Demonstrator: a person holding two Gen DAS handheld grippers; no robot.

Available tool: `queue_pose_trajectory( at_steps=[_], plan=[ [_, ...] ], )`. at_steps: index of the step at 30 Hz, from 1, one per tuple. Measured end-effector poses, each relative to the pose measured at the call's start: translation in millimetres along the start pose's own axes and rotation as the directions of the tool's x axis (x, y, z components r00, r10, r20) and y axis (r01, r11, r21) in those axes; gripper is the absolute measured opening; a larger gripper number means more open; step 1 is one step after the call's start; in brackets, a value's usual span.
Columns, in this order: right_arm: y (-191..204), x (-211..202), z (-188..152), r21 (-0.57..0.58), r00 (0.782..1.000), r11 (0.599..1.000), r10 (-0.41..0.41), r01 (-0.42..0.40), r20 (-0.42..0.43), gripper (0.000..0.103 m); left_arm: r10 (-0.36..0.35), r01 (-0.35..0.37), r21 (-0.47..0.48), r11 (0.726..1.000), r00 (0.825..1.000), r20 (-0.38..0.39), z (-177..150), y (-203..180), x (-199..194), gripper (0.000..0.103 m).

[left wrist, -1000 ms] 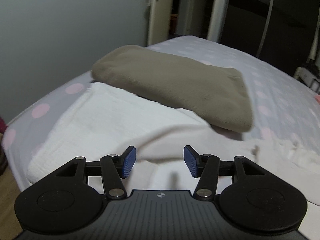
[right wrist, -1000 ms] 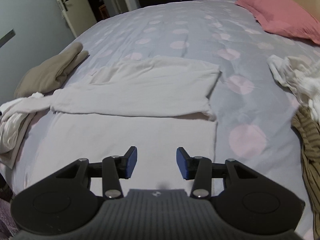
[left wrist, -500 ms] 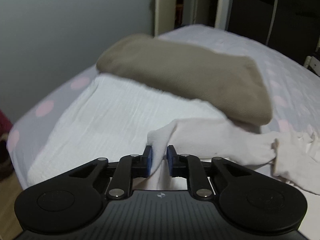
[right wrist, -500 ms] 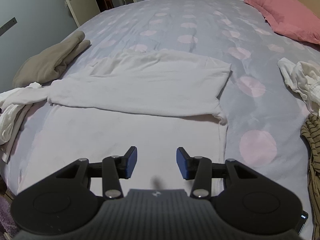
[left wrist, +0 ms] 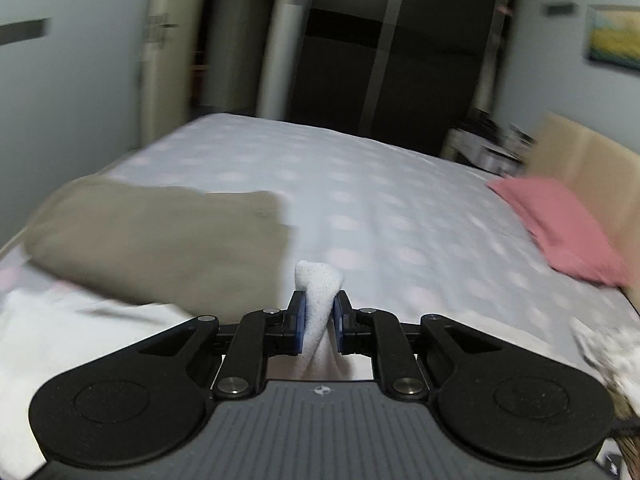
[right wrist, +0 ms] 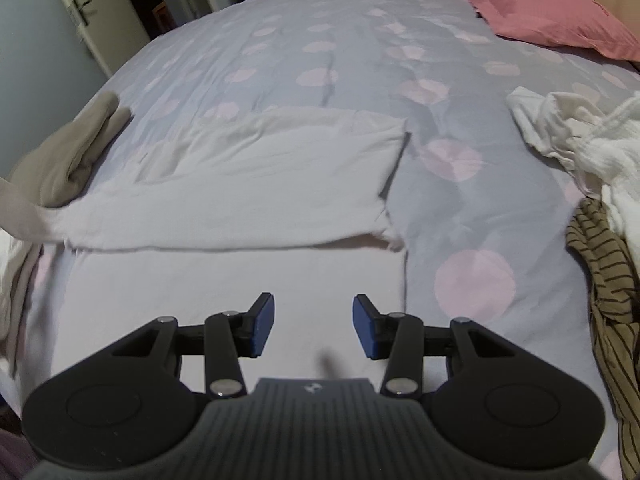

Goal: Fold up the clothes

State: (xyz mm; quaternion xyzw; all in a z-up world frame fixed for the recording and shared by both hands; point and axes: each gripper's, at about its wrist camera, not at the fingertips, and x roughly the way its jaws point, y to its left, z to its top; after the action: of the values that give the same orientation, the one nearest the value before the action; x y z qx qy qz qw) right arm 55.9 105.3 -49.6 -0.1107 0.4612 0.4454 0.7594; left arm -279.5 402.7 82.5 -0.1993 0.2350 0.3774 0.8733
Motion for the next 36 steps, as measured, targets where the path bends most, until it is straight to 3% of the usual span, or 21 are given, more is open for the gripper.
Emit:
queue_pose_trajectory(
  at_steps=[3, 6, 14, 16, 18, 22, 26, 28, 32, 36],
  plan=[
    [-6, -4, 8, 0.037, 1.000, 0.999, -0.006, 0.005, 0.017, 0.047, -0.091, 0.095, 0.068, 0.993, 0.994, -0.056, 1, -43, 21, 0.012],
    [-14, -8, 16, 0.083, 0.999, 0.997, -0.004, 0.001, 0.033, 0.047, -0.171, 0.186, 0.119, 0.975, 0.978, -0.123, -2, -86, 44, 0.012],
    [-29, 4, 30, 0.142, 0.999, 0.990, -0.014, 0.009, 0.035, 0.047, -0.254, 0.315, 0.164, 0.935, 0.916, -0.310, -42, -162, 115, 0.015],
    [-31, 11, 32, 0.152, 1.000, 0.988, -0.013, 0.008, 0.026, 0.047, -0.272, 0.342, 0.163, 0.925, 0.899, -0.342, -50, -173, 126, 0.023],
    [-31, 18, 34, 0.157, 1.000, 0.988, -0.008, 0.005, 0.018, 0.047, -0.290, 0.363, 0.165, 0.917, 0.891, -0.349, -53, -177, 134, 0.037],
    [-22, 31, 40, 0.137, 0.999, 0.990, 0.034, -0.034, 0.007, 0.047, -0.253, 0.321, 0.175, 0.931, 0.912, -0.324, -47, -169, 137, 0.040],
    [0, 47, 42, 0.107, 0.992, 0.987, 0.126, -0.122, -0.027, 0.047, -0.125, 0.191, 0.221, 0.956, 0.952, -0.281, -46, -138, 139, 0.040],
    [13, 56, 42, 0.085, 0.984, 0.983, 0.170, -0.165, -0.053, 0.047, -0.062, 0.127, 0.235, 0.964, 0.962, -0.266, -48, -117, 140, 0.040],
    [35, 76, 39, 0.038, 0.979, 0.982, 0.186, -0.183, -0.088, 0.047, 0.064, 0.008, 0.277, 0.961, 0.967, -0.248, -58, -68, 140, 0.040],
    [42, 95, 35, 0.041, 0.975, 0.981, 0.191, -0.188, -0.116, 0.046, 0.149, -0.058, 0.360, 0.931, 0.962, -0.228, -71, -28, 140, 0.040]
  ],
)
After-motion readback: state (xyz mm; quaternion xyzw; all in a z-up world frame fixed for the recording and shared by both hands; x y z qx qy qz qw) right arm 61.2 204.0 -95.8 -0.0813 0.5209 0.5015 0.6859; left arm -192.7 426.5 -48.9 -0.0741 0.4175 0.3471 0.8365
